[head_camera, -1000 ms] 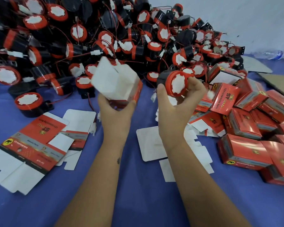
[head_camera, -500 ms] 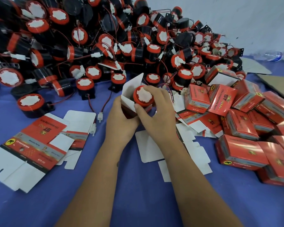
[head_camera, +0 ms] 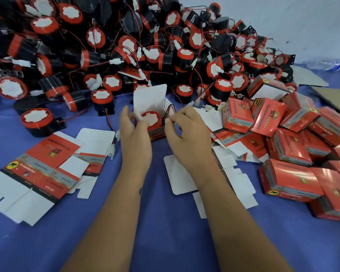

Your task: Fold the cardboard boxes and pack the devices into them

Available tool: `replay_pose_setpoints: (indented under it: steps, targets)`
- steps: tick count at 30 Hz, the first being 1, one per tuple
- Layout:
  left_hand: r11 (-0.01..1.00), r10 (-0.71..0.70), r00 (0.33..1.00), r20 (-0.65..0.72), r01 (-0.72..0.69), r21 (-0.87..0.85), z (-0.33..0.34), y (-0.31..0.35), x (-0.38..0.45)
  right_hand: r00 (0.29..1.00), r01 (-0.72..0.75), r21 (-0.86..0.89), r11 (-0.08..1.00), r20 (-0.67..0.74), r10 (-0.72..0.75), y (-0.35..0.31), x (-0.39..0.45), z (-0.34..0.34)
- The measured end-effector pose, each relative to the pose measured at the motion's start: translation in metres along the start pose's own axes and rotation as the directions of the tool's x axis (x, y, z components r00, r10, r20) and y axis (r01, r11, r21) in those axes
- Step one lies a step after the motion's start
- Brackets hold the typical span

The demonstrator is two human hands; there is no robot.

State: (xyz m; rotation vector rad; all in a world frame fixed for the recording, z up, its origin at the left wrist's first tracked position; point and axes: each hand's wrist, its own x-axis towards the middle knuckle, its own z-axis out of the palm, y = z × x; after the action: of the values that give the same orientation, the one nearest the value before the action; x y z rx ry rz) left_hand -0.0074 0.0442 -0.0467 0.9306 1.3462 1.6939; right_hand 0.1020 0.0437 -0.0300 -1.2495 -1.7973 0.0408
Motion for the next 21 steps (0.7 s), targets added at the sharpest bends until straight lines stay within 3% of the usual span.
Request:
replay_pose_setpoints:
  steps: [3,6,10,13,16,19,21]
  targets:
    - [0.997,0.032,0.999,-0.004,-0.032,0.064,0.0,-0.003,0.001,0.992,-0.123,-0.082,0.989,-0.037,0.12,-0.004,0.003,-0.001]
    - [0.967,0.112,0.993,0.032,-0.116,0.228,0.002,-0.004,0.002,0.948,-0.27,-0.154,0.95,0.13,0.29,0.005,0.007,-0.006]
    - [0.943,0.139,0.988,0.062,-0.152,0.296,0.003,-0.008,0.005,0.909,-0.263,-0.167,0.95,0.286,0.302,0.007,0.013,-0.016]
    - [0.946,0.127,0.987,0.094,-0.149,0.286,0.003,-0.007,0.003,0.875,-0.401,0.069,0.914,0.324,0.359,0.002,0.018,-0.021]
    - [0.951,0.094,0.984,0.148,-0.133,0.278,0.001,-0.006,0.002,0.774,-0.63,0.414,0.657,0.404,0.488,-0.004,0.021,-0.024]
    - [0.944,0.076,0.98,0.186,-0.13,0.302,0.001,-0.006,0.0,0.73,-0.672,0.599,0.436,0.437,0.525,-0.007,0.02,-0.024]
    - [0.94,0.072,0.975,0.208,-0.136,0.313,0.001,-0.005,-0.001,0.727,-0.644,0.629,0.436,0.323,0.606,-0.005,0.02,-0.022]
